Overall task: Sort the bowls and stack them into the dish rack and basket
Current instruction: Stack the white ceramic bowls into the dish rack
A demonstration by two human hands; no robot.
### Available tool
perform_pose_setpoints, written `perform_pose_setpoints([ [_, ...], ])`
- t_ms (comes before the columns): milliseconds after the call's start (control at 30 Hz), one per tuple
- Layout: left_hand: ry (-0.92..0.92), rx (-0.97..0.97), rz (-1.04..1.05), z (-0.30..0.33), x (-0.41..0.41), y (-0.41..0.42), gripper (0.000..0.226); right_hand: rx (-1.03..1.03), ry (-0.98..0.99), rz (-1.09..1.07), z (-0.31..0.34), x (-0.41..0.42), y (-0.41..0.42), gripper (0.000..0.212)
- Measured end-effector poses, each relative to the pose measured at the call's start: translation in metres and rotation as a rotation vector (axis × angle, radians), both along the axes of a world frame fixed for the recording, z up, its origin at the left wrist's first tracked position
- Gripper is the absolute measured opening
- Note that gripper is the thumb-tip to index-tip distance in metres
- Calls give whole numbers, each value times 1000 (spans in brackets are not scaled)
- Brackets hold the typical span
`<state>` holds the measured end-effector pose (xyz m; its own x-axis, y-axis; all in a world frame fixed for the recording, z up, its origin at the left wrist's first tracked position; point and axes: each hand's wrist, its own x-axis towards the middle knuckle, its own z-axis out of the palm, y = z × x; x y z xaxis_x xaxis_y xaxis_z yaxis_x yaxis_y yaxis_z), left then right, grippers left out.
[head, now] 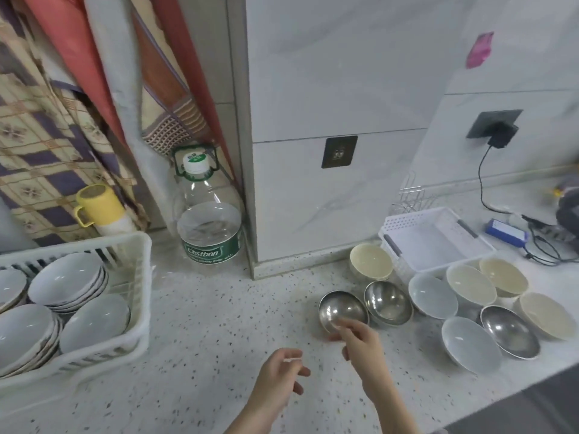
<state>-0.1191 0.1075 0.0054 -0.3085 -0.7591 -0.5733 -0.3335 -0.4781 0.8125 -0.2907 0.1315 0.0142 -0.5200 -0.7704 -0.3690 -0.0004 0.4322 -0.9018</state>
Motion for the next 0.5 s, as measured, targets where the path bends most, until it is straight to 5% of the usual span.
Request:
perform_pose_setpoints([
  [200, -17, 79, -196, -11, -80, 23, 17, -9, 4, -298, -9, -101, 31, 20],
  [500, -37, 200, -229, -28, -233, 36, 25, 8, 69, -315, -19, -252, 27, 22],
])
